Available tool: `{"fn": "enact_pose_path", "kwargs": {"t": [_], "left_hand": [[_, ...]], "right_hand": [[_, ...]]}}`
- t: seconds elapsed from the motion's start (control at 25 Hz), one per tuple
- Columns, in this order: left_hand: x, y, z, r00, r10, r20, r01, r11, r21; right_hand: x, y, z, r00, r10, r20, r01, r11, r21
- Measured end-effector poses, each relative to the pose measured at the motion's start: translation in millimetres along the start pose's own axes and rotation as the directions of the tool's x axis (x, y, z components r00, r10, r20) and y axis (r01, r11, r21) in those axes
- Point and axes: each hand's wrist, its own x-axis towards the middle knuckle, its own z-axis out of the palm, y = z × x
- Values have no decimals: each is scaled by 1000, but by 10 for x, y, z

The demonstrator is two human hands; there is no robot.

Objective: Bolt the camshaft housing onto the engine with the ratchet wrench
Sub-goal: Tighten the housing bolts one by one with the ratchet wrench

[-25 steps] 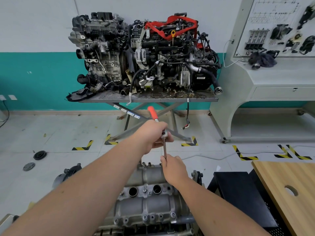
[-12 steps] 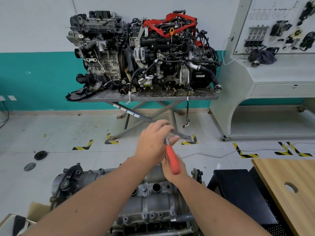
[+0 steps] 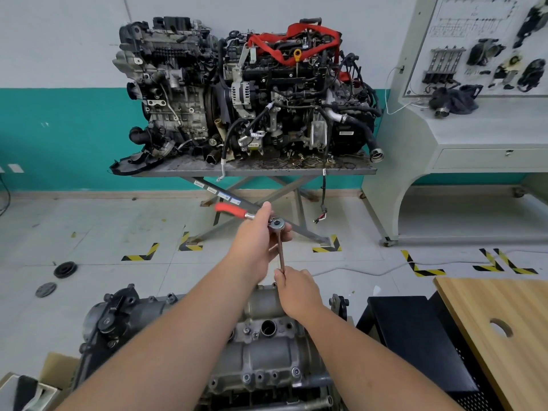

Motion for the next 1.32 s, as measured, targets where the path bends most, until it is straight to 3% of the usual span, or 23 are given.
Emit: {"fn": "enact_pose_path", "kwargs": {"t": [0.08,0.24,0.28,0.36,0.48,0.56,0.64,0.76,0.8,0.84,0.92,1.0,1.08,1.2,1.32], "left_hand": [[30,148,-18,999,-28,14,24,965,262],[-14,331,70,988,48,147,-138,700,700],[-31,357,102,978,96,186,-206,591,780],[-47,407,154,945,171,279,-317,263,911],[-61,432,169,884,215,414,-376,-199,905],[-79,359,123,779,223,586,-402,-540,740],[-89,235,20,651,225,725,-469,-632,617],[-64,43,-198,434,453,778,-549,-552,628],[-42,-29,-247,398,546,737,-569,-484,665],[-29,-92,-277,417,609,675,-616,-357,702],[-32,-215,-307,574,622,533,-715,64,696],[-52,-292,-302,691,607,392,-711,473,520],[-85,-319,-226,798,546,254,-602,733,315],[-89,-314,-66,916,383,119,-394,915,89],[-39,-218,-42,986,150,70,-134,972,-191]], "right_hand": [[-7,1,7,1000,-12,-3,12,1000,5],[-19,28,12,1000,-25,-12,25,1000,10],[-17,30,15,1000,-22,-12,22,1000,10],[-14,22,24,1000,-20,-9,20,1000,13],[-6,26,26,1000,-21,-4,21,1000,3],[-10,33,19,1000,-17,6,17,1000,6],[-8,28,16,1000,-6,9,6,1000,11],[-9,4,15,1000,-8,-14,7,1000,-21],[-7,4,23,1000,-11,-16,11,1000,-25],[-5,9,29,1000,-6,-13,6,1000,-1],[1,14,21,1000,14,6,-14,999,46],[17,3,6,999,23,26,-23,1000,14],[26,-3,2,999,29,37,-29,1000,0],[50,10,25,999,29,31,-29,1000,9],[47,17,36,1000,25,13,-25,1000,3]]}}
